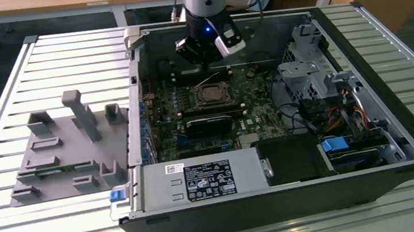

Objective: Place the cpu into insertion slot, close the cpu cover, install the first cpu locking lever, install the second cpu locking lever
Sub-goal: 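Install the first cpu locking lever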

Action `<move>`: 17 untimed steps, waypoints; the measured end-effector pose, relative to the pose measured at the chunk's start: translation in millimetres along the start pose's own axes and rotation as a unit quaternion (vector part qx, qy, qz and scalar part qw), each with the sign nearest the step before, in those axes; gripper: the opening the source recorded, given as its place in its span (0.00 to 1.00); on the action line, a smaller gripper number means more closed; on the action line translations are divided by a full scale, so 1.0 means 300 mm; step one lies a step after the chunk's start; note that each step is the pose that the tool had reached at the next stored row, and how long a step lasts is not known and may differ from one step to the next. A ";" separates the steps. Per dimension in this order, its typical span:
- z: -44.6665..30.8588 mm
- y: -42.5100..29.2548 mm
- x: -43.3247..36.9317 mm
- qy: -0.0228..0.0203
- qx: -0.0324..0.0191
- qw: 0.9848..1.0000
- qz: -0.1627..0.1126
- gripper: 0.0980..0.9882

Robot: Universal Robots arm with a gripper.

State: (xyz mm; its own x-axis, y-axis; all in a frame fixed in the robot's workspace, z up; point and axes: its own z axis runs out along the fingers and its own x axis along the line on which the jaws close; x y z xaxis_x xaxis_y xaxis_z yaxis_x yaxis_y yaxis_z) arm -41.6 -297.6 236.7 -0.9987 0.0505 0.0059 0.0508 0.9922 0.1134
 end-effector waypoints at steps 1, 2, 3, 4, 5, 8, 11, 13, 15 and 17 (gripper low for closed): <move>0.003 0.000 -0.002 0.000 0.000 1.000 0.000 0.01; 0.007 -0.001 -0.004 0.000 0.000 1.000 0.000 0.01; 0.010 -0.001 -0.004 0.000 0.000 1.000 0.000 0.01; 0.013 -0.001 -0.005 0.000 0.000 1.000 0.000 0.01; 0.015 -0.001 -0.005 0.000 0.000 1.000 0.000 0.01; 0.021 -0.002 -0.010 0.000 0.000 1.000 0.000 0.01; 0.024 -0.002 -0.018 0.000 0.000 1.000 0.000 0.01; 0.026 -0.002 -0.024 0.000 0.000 1.000 0.000 0.01; 0.028 -0.002 -0.029 0.000 0.000 1.000 0.000 0.01; 0.031 -0.002 -0.033 0.000 0.000 1.000 0.000 0.01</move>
State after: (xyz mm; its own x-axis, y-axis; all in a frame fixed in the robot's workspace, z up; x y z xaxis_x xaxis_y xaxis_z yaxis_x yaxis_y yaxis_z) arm -31.6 -297.6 227.3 -0.9987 0.0505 0.0059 0.0508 0.9922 0.1134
